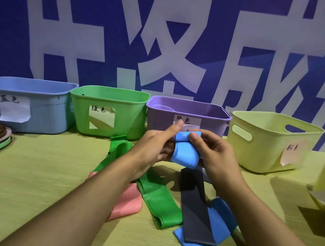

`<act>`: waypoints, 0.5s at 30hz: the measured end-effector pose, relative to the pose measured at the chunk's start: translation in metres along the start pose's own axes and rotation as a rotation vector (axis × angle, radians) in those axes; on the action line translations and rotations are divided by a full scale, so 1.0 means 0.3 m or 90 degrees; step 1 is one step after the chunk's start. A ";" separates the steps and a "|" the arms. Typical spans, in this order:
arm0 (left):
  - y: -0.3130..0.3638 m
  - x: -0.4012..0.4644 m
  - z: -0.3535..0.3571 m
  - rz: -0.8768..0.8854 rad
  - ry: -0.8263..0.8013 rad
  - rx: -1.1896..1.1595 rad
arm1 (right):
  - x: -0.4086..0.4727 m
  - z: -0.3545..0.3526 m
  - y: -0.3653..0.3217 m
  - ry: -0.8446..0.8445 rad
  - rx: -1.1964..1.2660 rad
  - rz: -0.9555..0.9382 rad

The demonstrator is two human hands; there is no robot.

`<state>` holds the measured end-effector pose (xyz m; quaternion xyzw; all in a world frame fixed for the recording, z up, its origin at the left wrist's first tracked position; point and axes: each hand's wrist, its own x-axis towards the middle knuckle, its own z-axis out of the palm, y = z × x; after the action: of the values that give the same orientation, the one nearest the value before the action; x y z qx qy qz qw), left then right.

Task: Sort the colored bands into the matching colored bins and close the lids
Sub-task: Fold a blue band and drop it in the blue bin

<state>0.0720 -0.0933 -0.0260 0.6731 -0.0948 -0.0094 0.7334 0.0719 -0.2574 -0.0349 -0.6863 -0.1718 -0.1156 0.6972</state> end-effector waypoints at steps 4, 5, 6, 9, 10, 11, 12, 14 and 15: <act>-0.017 0.008 -0.012 -0.003 -0.007 0.027 | -0.006 0.005 0.000 -0.039 0.001 0.004; -0.018 0.008 -0.010 -0.002 0.003 0.026 | -0.007 0.006 0.000 -0.051 0.001 0.003; -0.020 0.010 -0.010 0.002 0.019 0.026 | -0.009 0.006 -0.002 -0.060 0.001 0.002; -0.026 0.013 -0.008 0.026 0.056 0.026 | -0.013 0.002 -0.007 -0.068 -0.003 0.008; -0.028 0.014 -0.010 0.038 0.060 0.028 | -0.014 0.001 -0.005 -0.069 -0.007 0.012; -0.031 0.017 -0.012 0.048 0.063 0.032 | -0.016 0.001 -0.006 -0.072 -0.010 0.016; -0.032 0.018 -0.015 0.057 0.066 0.036 | -0.017 0.003 -0.006 -0.071 -0.009 0.025; -0.036 0.022 -0.018 0.072 0.070 0.050 | -0.017 0.004 -0.007 -0.057 0.007 0.065; -0.038 0.024 -0.018 0.078 0.072 0.059 | -0.016 0.004 -0.010 -0.048 0.014 0.093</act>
<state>0.0812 -0.0900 -0.0369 0.6989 -0.0947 0.0779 0.7046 0.0663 -0.2566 -0.0340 -0.6931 -0.1484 -0.0366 0.7045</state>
